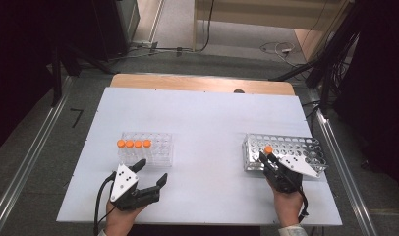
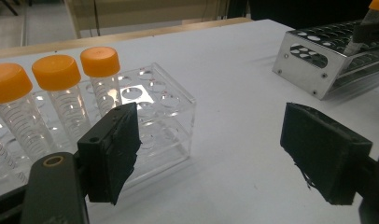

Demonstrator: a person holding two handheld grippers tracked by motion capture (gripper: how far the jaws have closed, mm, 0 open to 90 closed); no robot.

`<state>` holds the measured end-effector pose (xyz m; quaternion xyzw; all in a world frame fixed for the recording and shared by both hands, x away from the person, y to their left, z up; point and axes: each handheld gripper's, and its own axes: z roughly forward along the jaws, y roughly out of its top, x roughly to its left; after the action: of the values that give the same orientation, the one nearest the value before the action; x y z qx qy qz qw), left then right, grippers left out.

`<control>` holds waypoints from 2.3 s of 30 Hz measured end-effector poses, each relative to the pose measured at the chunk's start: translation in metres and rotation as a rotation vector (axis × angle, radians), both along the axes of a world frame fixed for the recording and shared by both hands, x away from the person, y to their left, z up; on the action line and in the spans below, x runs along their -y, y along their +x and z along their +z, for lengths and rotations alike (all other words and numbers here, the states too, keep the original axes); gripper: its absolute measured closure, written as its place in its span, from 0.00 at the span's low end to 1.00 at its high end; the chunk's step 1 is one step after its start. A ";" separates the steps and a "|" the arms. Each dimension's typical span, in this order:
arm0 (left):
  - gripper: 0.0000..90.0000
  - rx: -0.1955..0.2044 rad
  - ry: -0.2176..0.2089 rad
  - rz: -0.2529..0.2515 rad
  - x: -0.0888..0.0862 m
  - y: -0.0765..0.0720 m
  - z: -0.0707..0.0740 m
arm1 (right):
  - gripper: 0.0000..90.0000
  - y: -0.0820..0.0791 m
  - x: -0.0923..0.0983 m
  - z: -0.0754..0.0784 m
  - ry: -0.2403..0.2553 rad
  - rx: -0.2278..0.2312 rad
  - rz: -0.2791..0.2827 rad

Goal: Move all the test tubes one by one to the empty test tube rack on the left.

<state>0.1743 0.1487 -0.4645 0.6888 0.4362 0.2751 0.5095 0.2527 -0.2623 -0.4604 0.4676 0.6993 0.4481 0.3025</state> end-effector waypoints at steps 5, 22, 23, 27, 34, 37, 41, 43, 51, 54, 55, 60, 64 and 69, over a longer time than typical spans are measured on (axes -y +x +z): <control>0.22 -0.001 0.002 -0.001 0.000 0.000 0.000 | 0.80 0.000 -0.001 0.012 0.002 0.022 0.004; 0.22 0.003 0.000 -0.003 0.000 0.000 0.001 | 0.80 -0.019 0.002 0.046 0.043 0.091 0.015; 0.22 0.003 0.000 -0.003 0.000 -0.001 0.002 | 0.80 -0.021 0.001 0.048 0.046 0.094 0.025; 0.22 0.002 -0.001 -0.004 0.001 -0.001 0.002 | 0.80 -0.029 -0.008 0.053 0.049 0.103 0.080; 0.22 0.000 0.005 -0.014 0.004 0.000 0.002 | 0.80 -0.036 -0.036 0.043 0.034 0.072 0.171; 0.22 0.002 0.002 -0.019 0.006 0.000 0.002 | 0.80 -0.035 -0.046 0.038 0.034 0.056 0.198; 0.22 0.000 0.002 -0.021 0.007 0.000 0.002 | 0.80 -0.035 -0.057 0.033 0.032 0.038 0.228; 0.22 0.000 0.005 -0.022 0.007 0.000 0.002 | 0.80 -0.034 -0.062 0.030 0.031 0.028 0.235; 0.23 0.002 0.004 -0.038 0.013 0.001 0.003 | 0.80 -0.034 -0.076 0.018 0.014 0.004 0.269; 0.23 0.004 0.006 -0.046 0.015 0.001 0.004 | 0.80 -0.035 -0.082 0.016 0.009 -0.003 0.283; 0.23 0.003 0.007 -0.047 0.017 0.001 0.004 | 0.80 -0.035 -0.084 0.015 0.004 -0.002 0.291; 0.23 0.009 0.004 -0.063 0.022 0.002 0.007 | 0.80 -0.035 -0.094 0.012 -0.004 -0.014 0.315; 0.23 0.004 0.009 -0.082 0.028 0.003 0.009 | 0.80 -0.036 -0.103 0.009 -0.011 -0.014 0.342; 0.25 0.014 0.004 -0.109 0.038 0.006 0.017 | 0.80 -0.037 -0.115 0.005 -0.019 -0.027 0.371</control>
<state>0.1798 0.1111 -0.4479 0.7106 0.3939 0.2525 0.5254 0.2156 -0.1471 -0.4554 0.3337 0.7819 0.4830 0.2095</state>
